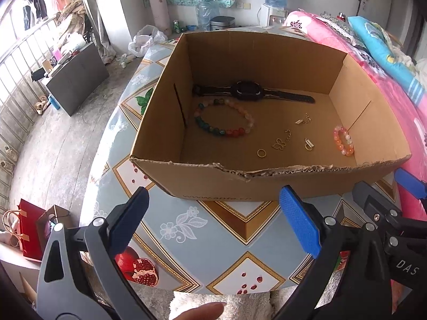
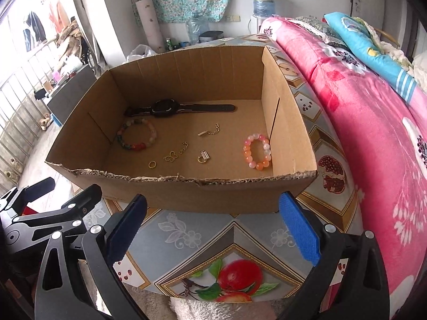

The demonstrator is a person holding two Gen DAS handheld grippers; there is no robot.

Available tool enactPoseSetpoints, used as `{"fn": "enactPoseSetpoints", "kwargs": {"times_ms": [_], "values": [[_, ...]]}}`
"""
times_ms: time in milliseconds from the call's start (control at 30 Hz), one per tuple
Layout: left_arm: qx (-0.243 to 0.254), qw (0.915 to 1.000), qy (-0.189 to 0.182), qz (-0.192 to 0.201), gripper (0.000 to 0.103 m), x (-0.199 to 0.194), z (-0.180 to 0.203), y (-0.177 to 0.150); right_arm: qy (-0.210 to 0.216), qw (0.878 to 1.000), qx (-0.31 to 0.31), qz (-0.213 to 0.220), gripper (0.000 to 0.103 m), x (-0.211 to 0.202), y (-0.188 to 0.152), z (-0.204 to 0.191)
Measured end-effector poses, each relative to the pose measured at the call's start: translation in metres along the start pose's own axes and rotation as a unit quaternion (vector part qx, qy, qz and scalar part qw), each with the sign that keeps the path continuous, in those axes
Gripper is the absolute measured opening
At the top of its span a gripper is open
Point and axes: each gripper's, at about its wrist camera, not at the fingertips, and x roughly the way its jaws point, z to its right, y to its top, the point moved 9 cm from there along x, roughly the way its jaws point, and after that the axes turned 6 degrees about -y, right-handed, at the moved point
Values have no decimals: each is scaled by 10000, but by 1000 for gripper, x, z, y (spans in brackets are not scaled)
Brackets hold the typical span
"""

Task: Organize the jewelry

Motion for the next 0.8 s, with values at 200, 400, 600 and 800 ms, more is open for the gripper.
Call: {"fn": "enactPoseSetpoints", "kwargs": {"times_ms": [200,400,600,800], "values": [[1,10000,-45,-43,94,1,2,0,-43,10000,80,-41,96,3,1,4],[-5,9999,-100,-66,94,2,4,0,-72,9999,139,-62,96,6,1,7],[-2,9999,-119,-100,94,3,5,1,-69,9998,174,-92,96,7,0,8],[0,9998,-105,-147,94,5,6,1,-87,9997,194,-127,96,9,-1,9]]}}
